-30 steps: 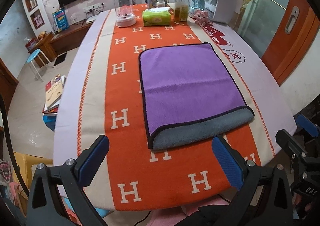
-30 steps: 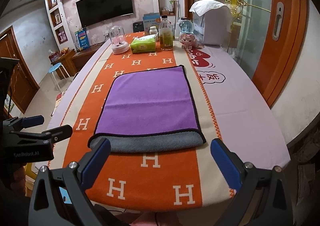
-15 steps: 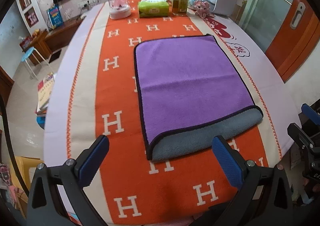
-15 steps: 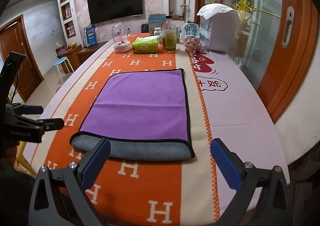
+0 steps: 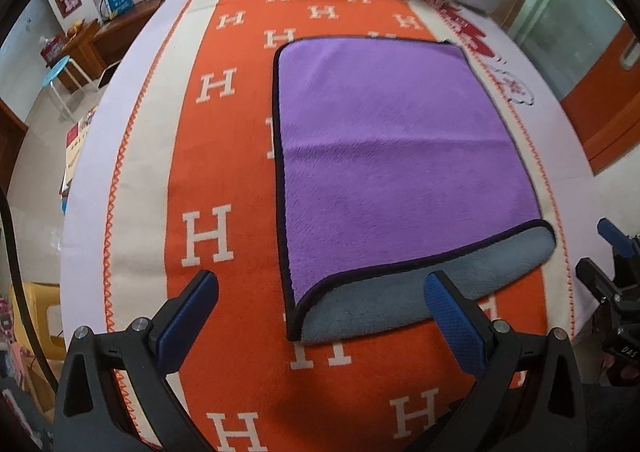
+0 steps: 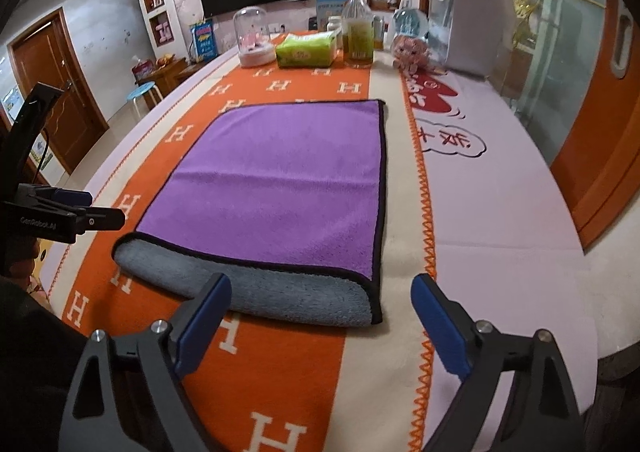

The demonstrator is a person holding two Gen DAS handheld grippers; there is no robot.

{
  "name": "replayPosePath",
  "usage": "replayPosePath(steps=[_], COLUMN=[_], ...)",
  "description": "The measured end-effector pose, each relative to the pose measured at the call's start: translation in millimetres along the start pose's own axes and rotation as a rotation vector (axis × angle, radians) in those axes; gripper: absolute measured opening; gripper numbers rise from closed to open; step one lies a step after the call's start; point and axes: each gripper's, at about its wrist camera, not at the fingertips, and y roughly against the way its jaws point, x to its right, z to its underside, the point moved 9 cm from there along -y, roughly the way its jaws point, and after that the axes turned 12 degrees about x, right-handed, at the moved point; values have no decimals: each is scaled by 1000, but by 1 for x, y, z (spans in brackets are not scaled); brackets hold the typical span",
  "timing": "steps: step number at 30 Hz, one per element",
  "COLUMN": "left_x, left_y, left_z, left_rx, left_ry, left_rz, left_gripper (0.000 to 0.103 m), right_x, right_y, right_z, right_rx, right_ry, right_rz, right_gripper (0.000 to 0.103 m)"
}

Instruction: Fold towel

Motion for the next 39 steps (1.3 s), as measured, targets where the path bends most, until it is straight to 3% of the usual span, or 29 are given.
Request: replayPosePath(steps=[18, 29, 39], left_x=[-1, 8, 22], left_y=[-51, -63, -62], left_z=[20, 18, 21], left_rx=[-118, -134, -119], left_ry=[41, 33, 6], left_rz=[-57, -42, -12], left_gripper=[92, 75, 45], right_x=[11, 12, 20], right_y=[-51, -59, -57], right_z=[25, 32, 35], right_rx=[-149, -179, -184], right_ry=[35, 38, 0], right_rz=[-98, -105, -80], right_gripper=[70, 50, 27])
